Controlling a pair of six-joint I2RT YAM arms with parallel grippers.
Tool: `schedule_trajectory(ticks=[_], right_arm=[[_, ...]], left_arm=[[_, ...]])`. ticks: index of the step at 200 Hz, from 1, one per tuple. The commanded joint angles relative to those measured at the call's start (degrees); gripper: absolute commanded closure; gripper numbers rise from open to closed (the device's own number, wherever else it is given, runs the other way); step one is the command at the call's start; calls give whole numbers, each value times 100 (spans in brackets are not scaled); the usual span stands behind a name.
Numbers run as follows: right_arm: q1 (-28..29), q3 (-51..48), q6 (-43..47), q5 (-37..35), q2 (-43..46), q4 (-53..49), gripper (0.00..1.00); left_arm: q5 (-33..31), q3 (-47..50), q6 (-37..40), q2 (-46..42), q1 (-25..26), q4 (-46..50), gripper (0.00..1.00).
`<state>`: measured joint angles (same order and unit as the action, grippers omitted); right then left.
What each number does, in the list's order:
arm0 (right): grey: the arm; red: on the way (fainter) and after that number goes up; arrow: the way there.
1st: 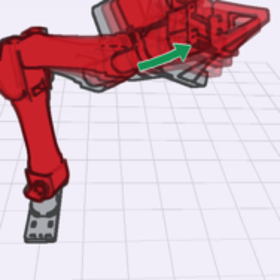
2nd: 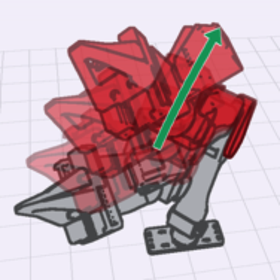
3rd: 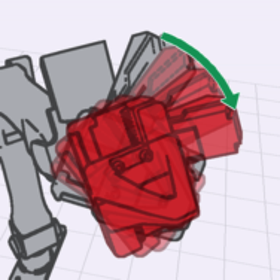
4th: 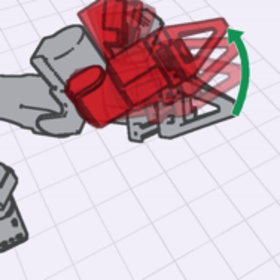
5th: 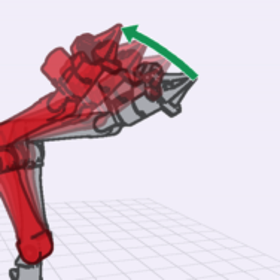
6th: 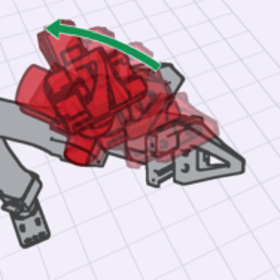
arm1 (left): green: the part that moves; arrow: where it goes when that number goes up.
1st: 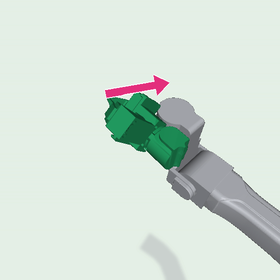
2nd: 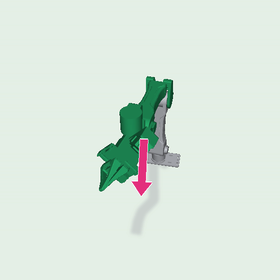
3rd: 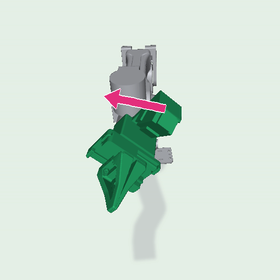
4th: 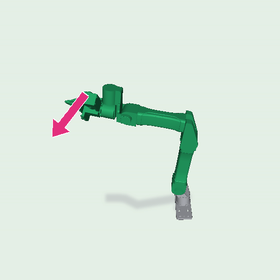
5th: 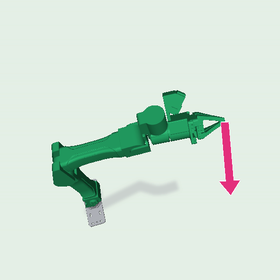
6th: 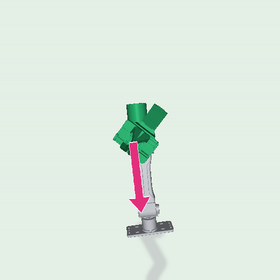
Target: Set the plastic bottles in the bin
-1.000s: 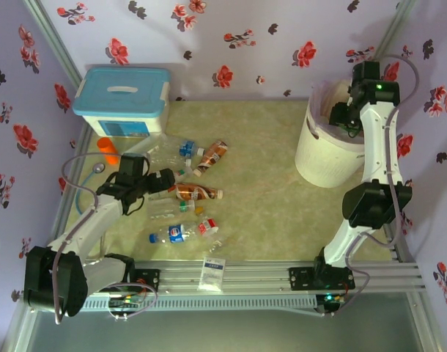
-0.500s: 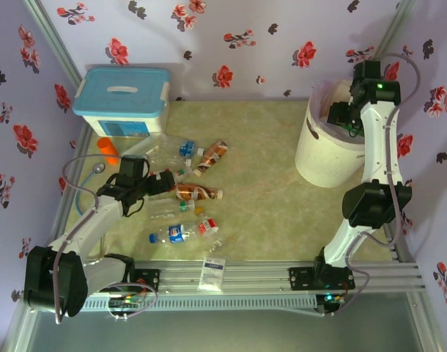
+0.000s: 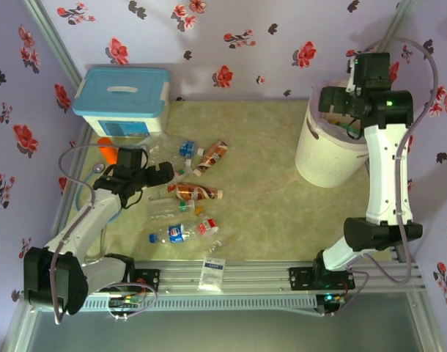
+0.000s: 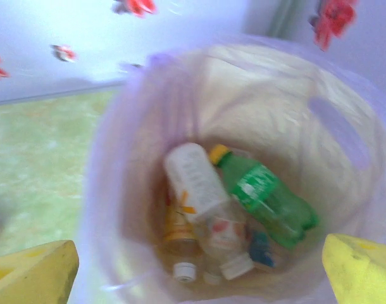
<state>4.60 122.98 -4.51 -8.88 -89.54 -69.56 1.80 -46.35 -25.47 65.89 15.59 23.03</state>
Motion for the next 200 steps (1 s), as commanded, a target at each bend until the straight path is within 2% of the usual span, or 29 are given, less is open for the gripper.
schedule_trajectory(ticks=[1, 25, 42, 60, 72, 87, 116, 138, 169, 188, 200], right_arm=[[407, 6, 98, 380, 173, 330, 1], [808, -489, 45, 1122, 467, 624, 1], [1031, -1001, -31, 1527, 680, 857, 1], [1132, -1445, -121, 1451, 863, 849, 1], [1132, -1836, -172, 1261, 1030, 885, 1], [1131, -2265, -181, 1048, 1180, 943, 1], [1130, -2803, -244, 968, 1259, 1020, 1], [1136, -3049, -404, 1086, 1285, 1252, 1], [1131, -3141, -524, 1187, 1198, 1477, 2], [1134, -3088, -503, 1104, 1114, 1411, 2], [1135, -3081, -458, 1006, 1107, 1341, 2]], left_arm=[[-112, -324, 179, 246, 31, 220, 3], [-127, -558, -17, 534, 114, 126, 6], [-292, -851, 150, 764, 398, 351, 7], [-583, -1329, 264, 900, 1012, 1178, 7], [-830, -1450, 85, 771, 1469, 1608, 8], [-818, -1514, -263, 444, 1962, 2211, 8], [-778, -1556, -1478, -181, 2866, 3772, 11], [-632, -999, -2954, -915, 3437, 4148, 13], [-957, 193, -5166, -2177, 3954, 3808, 12], [-1154, 1092, -6286, -2870, 3986, 2679, 10], [-1329, 1506, -6793, -3003, 3986, 2112, 10]])
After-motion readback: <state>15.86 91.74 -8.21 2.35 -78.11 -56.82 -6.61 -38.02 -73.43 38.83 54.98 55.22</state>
